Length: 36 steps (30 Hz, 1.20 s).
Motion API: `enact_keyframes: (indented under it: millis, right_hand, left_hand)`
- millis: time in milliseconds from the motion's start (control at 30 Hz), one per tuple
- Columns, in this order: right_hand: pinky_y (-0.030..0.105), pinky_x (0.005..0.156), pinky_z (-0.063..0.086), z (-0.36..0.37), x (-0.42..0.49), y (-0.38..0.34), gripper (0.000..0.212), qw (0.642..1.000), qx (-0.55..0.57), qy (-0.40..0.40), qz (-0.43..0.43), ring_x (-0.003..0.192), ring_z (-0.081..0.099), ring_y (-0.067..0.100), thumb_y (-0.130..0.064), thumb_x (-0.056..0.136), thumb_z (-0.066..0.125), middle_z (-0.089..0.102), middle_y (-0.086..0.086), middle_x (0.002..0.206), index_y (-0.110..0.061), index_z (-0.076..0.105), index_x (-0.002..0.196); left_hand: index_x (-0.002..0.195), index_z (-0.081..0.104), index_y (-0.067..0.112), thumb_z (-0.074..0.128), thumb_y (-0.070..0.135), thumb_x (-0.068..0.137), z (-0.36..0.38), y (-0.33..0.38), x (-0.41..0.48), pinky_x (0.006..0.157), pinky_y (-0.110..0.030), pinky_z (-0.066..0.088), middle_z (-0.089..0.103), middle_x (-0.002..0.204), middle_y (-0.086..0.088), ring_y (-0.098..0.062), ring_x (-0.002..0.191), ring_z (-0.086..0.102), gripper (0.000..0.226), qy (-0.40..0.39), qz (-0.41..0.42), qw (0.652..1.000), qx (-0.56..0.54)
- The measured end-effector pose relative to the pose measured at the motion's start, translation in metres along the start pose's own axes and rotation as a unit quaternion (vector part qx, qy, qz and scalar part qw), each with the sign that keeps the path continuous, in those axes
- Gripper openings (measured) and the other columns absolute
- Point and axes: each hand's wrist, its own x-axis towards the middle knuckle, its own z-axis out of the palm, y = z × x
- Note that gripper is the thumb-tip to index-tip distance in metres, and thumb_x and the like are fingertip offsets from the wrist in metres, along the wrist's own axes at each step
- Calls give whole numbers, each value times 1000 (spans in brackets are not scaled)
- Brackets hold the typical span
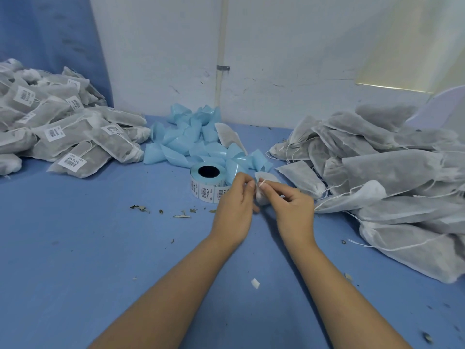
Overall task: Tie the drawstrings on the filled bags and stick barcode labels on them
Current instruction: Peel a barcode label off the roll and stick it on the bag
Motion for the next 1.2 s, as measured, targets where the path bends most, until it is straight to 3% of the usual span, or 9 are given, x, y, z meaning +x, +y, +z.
enact_keyframes:
  millis: [167,300,433,567,700,833,967,1067,1200]
  right_hand:
    - [38,89,47,0,0,2,18,991,-119,-12,-68,90,65,9,-12,83,72,73,-17,82,-28,76,76]
    - [21,83,43,2,-2,2,12,979,-183,8,-94,92,58,14,-15,81,73,65,-15,86,-26,72,76]
    - [16,67,47,11,-6,0,21,997,-70,28,-33,68,55,0,-6,78,74,47,-9,93,-24,66,70]
    - [18,71,50,15,-6,-2,22,999,31,21,36,72,58,1,0,77,72,51,-3,93,-19,65,70]
    - [20,68,44,12,-3,-3,19,984,123,8,127,74,58,9,-2,81,68,64,6,89,-15,66,69]
    - [12,56,44,8,0,-7,13,950,235,-43,202,66,62,5,-5,84,59,70,1,76,-10,69,76]
    - [22,64,36,0,5,-6,12,928,274,-67,243,70,52,8,-10,85,55,61,1,78,-13,65,78]
    - [21,61,35,0,4,-6,8,905,326,-93,258,68,50,10,-17,69,61,61,1,77,-13,65,75]
    - [17,57,39,2,5,-5,13,887,363,-103,266,66,54,8,-19,69,60,65,-1,75,-12,64,80]
  left_hand:
    - [85,49,20,45,25,98,-2,0,1,71,-44,48,57,79,4,-23,73,57,15,82,41,995,39]
    - [86,52,18,49,19,98,-1,5,-3,67,-26,45,55,77,7,-16,70,57,13,70,68,995,20]
    - [87,54,16,47,14,99,2,9,-6,54,-15,44,60,66,6,-3,51,55,14,51,21,993,-102]
    - [88,52,13,44,8,99,4,11,-6,68,-18,52,68,87,-2,-8,76,67,15,34,-3,975,-219]
    - [86,55,16,47,8,98,1,8,-2,73,-15,49,68,88,0,-4,81,66,17,22,23,981,-191]
    - [82,57,20,50,9,97,-5,5,2,74,-14,46,65,81,6,-3,76,61,20,8,51,990,-134]
    - [83,59,21,51,12,97,-5,4,1,70,-13,44,62,75,12,-4,71,57,18,-9,69,992,-104]
    - [85,60,17,51,12,97,-5,4,3,69,-14,44,62,75,12,-1,68,55,15,-7,66,992,-110]
    - [83,58,20,51,12,97,-5,1,4,65,-11,42,63,69,19,5,65,55,17,-3,53,991,-122]
